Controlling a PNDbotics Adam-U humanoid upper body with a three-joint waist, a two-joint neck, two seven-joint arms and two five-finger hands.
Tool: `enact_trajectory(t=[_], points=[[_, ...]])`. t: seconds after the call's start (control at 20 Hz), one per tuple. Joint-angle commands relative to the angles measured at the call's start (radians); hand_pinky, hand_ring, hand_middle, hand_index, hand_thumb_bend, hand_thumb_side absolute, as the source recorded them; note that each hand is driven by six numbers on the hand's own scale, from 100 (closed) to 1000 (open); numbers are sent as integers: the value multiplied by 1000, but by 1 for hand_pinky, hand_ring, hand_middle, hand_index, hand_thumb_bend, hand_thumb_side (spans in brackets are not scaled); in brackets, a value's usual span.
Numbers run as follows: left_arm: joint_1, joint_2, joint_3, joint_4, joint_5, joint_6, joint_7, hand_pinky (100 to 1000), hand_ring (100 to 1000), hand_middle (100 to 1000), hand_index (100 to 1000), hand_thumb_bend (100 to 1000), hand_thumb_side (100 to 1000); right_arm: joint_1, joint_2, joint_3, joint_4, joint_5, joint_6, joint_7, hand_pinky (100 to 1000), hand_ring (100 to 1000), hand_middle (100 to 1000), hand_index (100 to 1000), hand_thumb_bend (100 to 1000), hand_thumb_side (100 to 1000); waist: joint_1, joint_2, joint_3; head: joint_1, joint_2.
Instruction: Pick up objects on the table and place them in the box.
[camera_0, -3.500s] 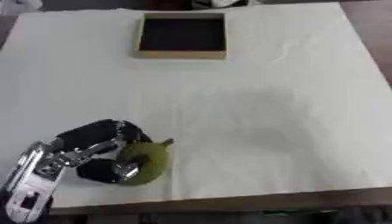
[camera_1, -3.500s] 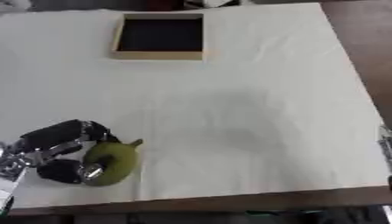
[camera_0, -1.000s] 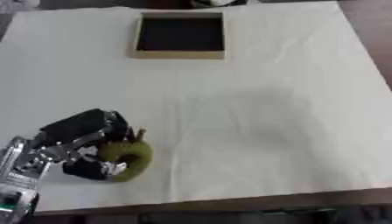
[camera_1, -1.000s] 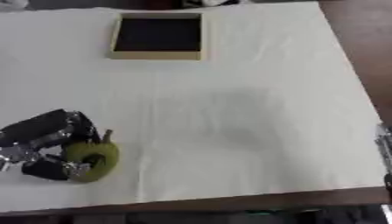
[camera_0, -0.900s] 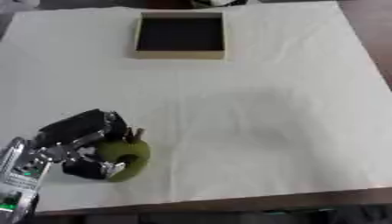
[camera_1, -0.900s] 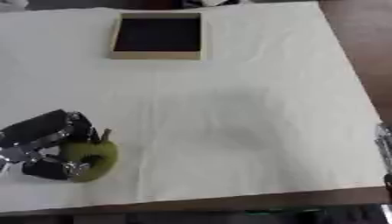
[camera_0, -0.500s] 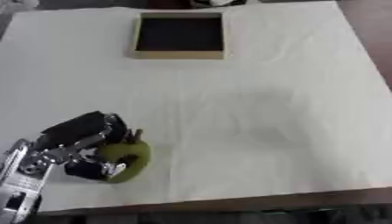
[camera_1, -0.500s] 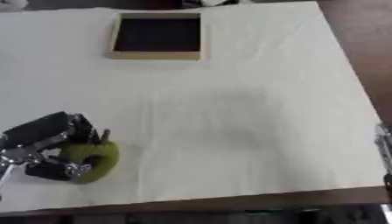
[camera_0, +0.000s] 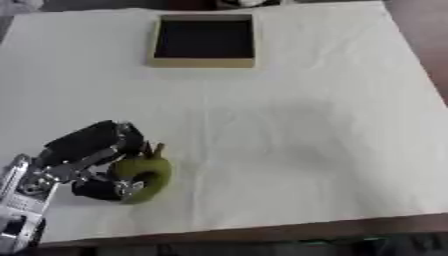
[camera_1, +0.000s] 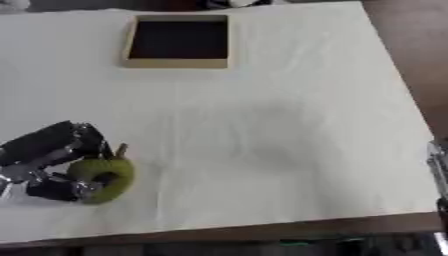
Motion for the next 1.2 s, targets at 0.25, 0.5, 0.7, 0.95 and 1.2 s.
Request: enact_trajectory(t=[0.25, 0.5, 0.7, 0.95, 1.2], points=[[-54, 56, 28, -41, 55, -69, 10, 137, 100, 205, 500, 100, 103, 0, -14, -10, -16, 2, -1, -4, 745, 671, 573, 728, 100, 508, -1, -18, 0, -1, 5], [-86, 77, 30, -44, 68, -83, 44, 133, 100, 203, 497, 126, 100, -1, -15, -10, -16, 2, -1, -4, 745, 671, 573, 727, 100, 508, -1, -16, 0, 1, 5], [-112, 94, 32, -45, 71, -93, 69, 129, 100, 200, 490, 155, 100, -2, -17, -11, -16, 4, -3, -6, 745, 672, 573, 727, 100, 502, -2, -14, -1, 2, 5], [-140, 110, 31, -44, 69, -108, 94, 127, 100, 200, 486, 192, 100, -3, -17, -11, -16, 6, -4, -8, 744, 672, 573, 727, 100, 503, -4, -10, -3, 8, 5], [-175, 139, 27, -31, 59, -135, 122, 127, 100, 201, 478, 258, 100, -4, -18, -11, -16, 6, -5, -8, 744, 672, 573, 727, 100, 502, -5, -9, -6, 12, 5]])
